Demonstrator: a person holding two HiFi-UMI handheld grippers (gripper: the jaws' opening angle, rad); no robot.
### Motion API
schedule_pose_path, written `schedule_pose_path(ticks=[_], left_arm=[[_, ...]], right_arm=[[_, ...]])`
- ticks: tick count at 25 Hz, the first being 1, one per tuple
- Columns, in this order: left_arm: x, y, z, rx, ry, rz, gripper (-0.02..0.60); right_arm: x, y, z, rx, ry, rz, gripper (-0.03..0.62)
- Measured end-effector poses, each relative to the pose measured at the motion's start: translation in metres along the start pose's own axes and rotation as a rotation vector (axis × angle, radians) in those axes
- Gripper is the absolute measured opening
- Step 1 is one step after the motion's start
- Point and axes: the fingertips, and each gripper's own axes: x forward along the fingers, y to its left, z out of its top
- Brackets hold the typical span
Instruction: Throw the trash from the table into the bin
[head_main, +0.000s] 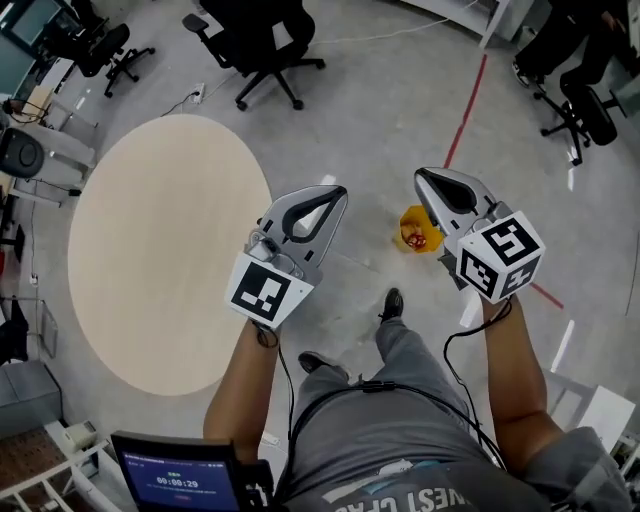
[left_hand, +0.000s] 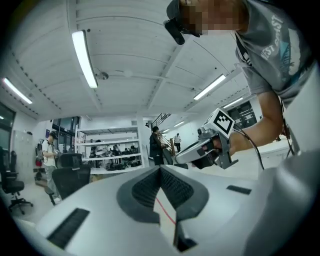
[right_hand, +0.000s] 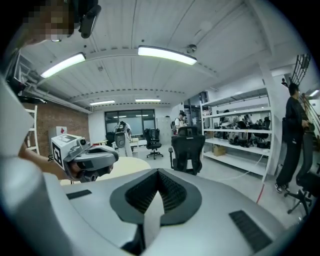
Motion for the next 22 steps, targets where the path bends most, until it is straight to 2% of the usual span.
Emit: schedule_pose_path(ticks=[4, 9, 13, 15, 22], left_arm=[[-0.072, 0.024, 0.060, 0.010, -0.050, 0.106, 0.043], [-0.150, 0.040, 0.066, 0.060, -0.085, 0.212, 0.043], [-0.264, 0.035, 0.127, 0.098, -0.115, 0.279, 0.043], [-0.312, 0.037, 0.146, 0.113, -0.122, 0.318, 0.043], [-0.392, 0.057, 0.143, 0.170, -0.156, 0.464, 0.043]], right_arm=[[0.008, 0.076, 0.057, -0.083, -0.042, 0.075, 0.009], [0.037, 0.152, 0.065, -0.185, -0.097, 0.167, 0.011], [0.026, 0.277, 0.117, -0.271, -0.134, 0.228, 0.011], [0.024, 0.330, 0.136, -0.310, -0.154, 0.262, 0.011], [0.053, 0.413, 0.138, -0.397, -0.228, 0.394, 0.011]])
